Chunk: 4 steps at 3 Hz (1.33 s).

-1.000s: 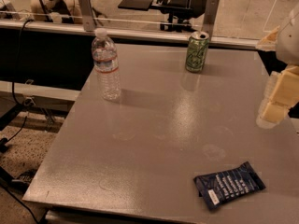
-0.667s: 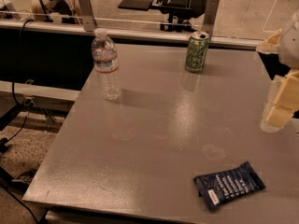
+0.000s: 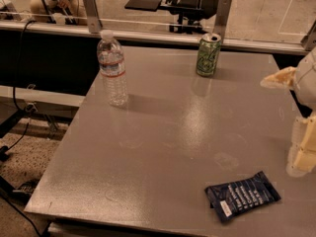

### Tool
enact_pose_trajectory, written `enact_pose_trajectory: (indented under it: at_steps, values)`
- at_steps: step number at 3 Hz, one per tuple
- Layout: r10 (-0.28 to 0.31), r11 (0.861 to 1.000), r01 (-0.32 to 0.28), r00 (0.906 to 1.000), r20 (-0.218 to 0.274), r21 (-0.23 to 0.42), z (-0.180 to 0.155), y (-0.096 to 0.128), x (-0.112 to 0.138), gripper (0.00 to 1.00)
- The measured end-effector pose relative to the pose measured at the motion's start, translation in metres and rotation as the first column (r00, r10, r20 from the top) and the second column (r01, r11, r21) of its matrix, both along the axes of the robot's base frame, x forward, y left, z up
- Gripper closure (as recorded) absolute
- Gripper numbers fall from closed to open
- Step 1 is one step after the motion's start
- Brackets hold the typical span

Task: Pick rxbar blueberry

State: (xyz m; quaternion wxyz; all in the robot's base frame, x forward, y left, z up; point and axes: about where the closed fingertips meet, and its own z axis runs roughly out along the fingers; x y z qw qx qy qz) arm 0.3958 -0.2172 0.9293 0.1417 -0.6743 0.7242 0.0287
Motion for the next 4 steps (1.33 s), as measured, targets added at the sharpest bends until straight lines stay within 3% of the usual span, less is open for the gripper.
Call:
enact_pose_trajectory:
  at_steps: [2, 4]
  values:
    - [0.182, 0.983, -0.180, 0.9805, -0.073, 0.040, -0.053, 0.000, -0.035, 0.00]
    - [0.251, 0.968, -0.249, 0.9617, -0.110, 0.034, -0.090, 0.001, -0.055, 0.00]
